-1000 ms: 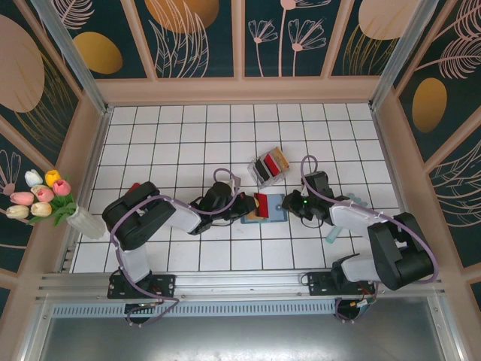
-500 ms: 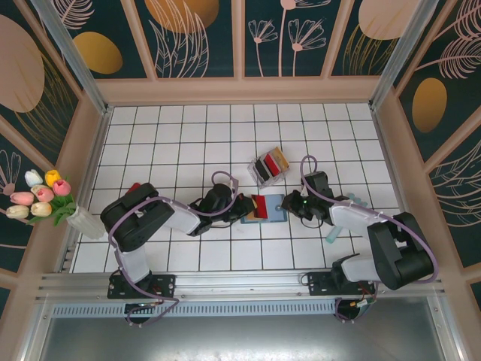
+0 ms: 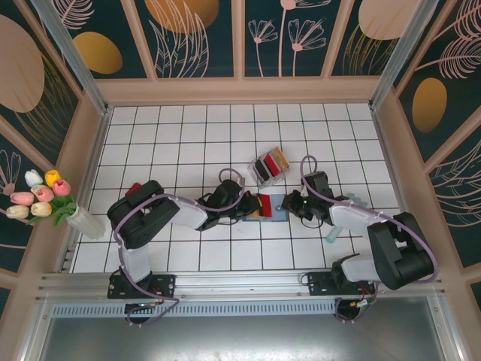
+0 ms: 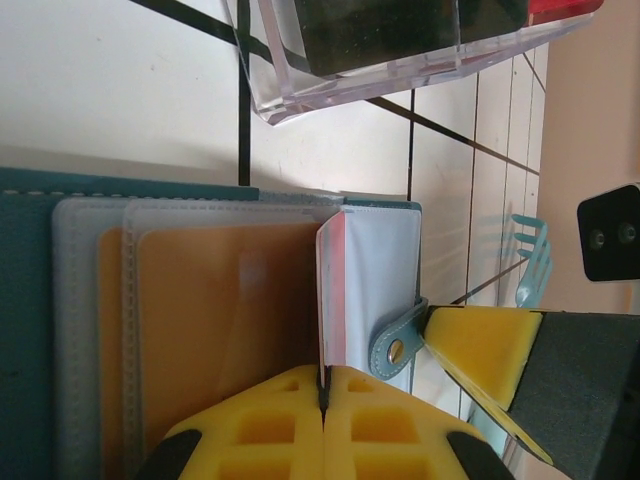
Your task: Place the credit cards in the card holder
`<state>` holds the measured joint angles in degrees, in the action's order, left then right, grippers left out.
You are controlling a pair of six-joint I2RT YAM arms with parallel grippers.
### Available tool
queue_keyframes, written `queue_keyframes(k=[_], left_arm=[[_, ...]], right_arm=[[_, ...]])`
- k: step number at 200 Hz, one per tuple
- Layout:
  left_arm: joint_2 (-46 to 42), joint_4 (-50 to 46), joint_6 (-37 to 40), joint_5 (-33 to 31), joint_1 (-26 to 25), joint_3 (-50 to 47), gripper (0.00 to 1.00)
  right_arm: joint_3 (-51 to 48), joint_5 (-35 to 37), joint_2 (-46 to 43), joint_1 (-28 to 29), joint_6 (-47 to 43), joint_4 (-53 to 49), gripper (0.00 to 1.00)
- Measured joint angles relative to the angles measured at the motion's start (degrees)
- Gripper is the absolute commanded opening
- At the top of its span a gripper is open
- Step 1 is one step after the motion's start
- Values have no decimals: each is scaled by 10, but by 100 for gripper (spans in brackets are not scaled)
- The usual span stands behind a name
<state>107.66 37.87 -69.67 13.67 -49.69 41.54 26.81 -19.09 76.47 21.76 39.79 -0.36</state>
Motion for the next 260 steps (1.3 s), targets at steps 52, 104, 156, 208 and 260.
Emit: queue_keyframes(k=[52, 104, 156, 208, 260], left_arm=[[4, -16, 9, 12, -2, 16, 6], [-4, -92, 22, 15, -2, 42, 6], [-10, -126, 26, 24, -2, 57, 10], [27, -120, 30, 50, -2, 87, 15], [38, -118, 47, 80, -2, 109, 37]], right_arm=[[-3, -1, 0, 0, 0, 2, 21], [-3, -1, 2, 0, -2, 2, 21], [-3, 0, 2, 0, -3, 2, 21], [-3, -4, 7, 0, -4, 6, 21], [-3, -3, 5, 0, -4, 6, 24]])
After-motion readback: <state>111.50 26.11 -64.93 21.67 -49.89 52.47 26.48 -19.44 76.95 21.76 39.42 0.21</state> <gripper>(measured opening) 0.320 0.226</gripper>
